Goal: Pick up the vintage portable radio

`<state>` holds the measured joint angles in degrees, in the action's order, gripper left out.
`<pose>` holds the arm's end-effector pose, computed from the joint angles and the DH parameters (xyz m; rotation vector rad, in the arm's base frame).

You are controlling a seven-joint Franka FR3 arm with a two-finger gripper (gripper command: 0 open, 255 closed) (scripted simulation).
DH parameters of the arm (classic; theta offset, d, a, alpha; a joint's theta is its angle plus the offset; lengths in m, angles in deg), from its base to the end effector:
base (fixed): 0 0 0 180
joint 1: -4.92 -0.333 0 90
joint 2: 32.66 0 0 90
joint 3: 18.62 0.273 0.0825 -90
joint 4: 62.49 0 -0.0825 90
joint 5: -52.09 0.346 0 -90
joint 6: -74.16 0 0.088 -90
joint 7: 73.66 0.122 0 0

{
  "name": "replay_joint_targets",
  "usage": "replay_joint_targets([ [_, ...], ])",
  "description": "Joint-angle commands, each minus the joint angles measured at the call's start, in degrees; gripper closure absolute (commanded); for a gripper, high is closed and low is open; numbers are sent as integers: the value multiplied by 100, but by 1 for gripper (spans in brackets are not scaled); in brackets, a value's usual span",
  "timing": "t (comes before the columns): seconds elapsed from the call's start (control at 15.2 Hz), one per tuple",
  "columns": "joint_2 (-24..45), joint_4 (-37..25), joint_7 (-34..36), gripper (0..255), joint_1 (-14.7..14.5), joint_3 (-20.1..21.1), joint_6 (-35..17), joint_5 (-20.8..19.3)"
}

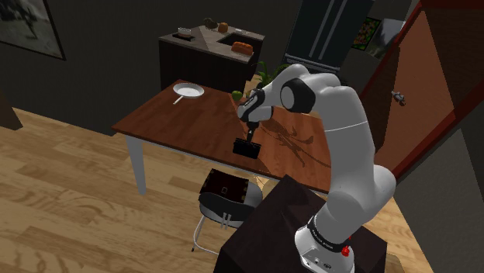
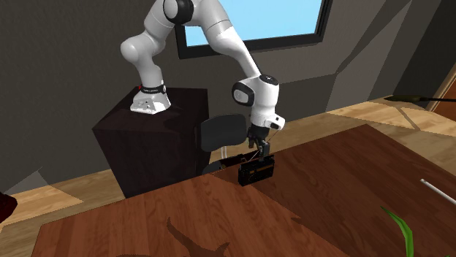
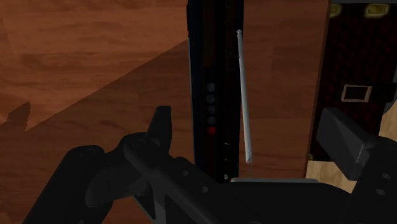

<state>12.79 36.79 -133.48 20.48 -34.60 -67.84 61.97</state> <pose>0.5217 -0.3114 0.1208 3.0093 0.6646 -0.1142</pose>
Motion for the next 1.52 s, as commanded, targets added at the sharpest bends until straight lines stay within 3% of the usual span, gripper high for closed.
replay_joint_targets([
  [0.0, 45, -16, 5, 0, 1, 12, -32, 9],
  [0.07, 56, -32, 3, 255, 7, 14, -27, 11],
  [0.66, 45, -16, 5, 255, 1, 12, -31, 9],
  [1.45, -676, 169, 55, 255, -139, -167, 502, -157],
])
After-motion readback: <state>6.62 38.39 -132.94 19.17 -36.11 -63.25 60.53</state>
